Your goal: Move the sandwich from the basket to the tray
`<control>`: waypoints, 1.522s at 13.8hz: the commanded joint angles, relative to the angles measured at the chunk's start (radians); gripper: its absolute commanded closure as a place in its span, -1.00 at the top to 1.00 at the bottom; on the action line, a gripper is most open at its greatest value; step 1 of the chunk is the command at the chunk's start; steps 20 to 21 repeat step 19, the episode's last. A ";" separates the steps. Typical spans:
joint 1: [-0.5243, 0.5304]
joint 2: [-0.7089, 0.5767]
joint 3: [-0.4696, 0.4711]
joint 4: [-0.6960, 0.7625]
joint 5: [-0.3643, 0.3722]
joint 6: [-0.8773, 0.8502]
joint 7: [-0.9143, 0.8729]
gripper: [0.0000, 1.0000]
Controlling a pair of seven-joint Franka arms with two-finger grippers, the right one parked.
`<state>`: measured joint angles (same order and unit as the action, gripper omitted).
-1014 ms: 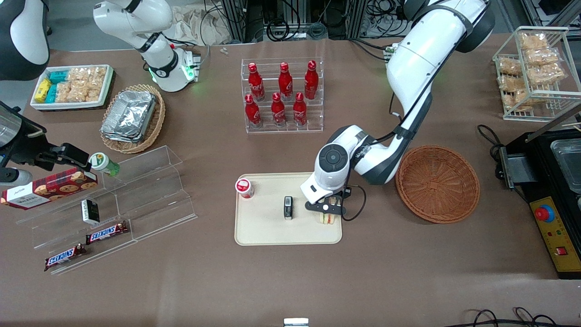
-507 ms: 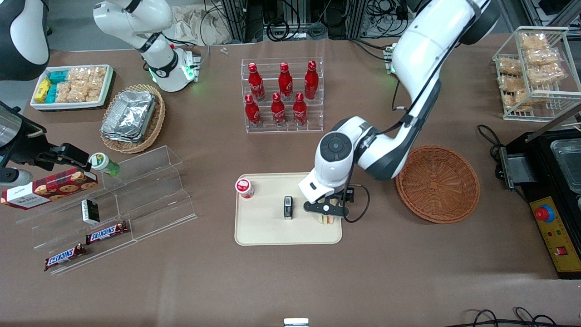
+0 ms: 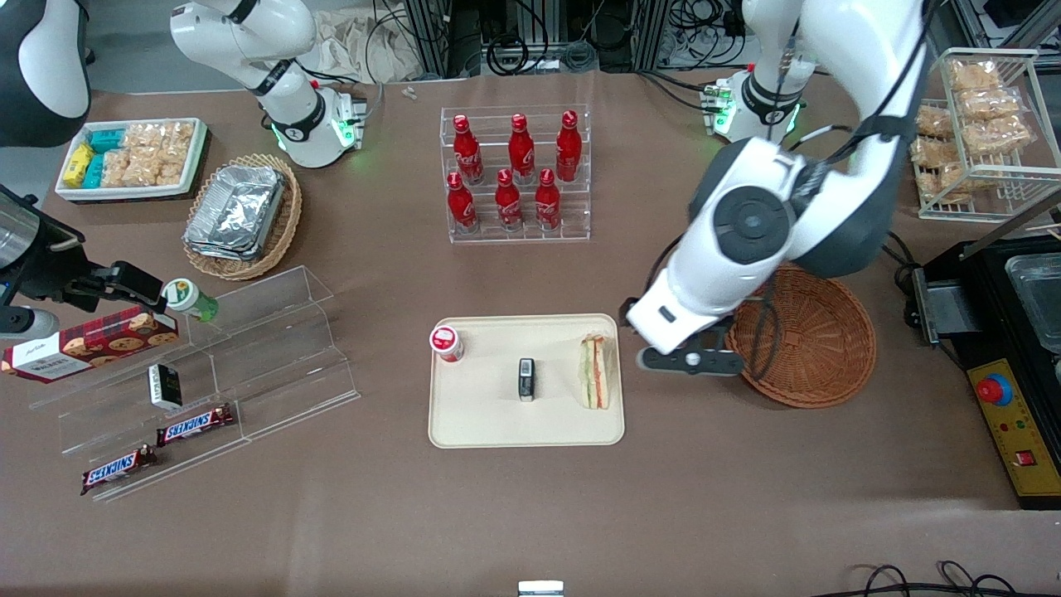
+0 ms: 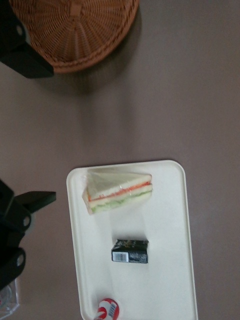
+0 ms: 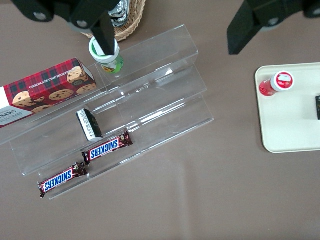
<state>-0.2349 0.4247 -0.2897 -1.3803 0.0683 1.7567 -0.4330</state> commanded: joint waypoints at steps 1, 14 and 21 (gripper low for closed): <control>0.051 -0.085 -0.003 -0.022 -0.024 -0.089 0.057 1.00; 0.143 -0.445 0.285 -0.181 -0.102 -0.316 0.381 1.00; 0.135 -0.442 0.268 -0.169 -0.090 -0.324 0.364 1.00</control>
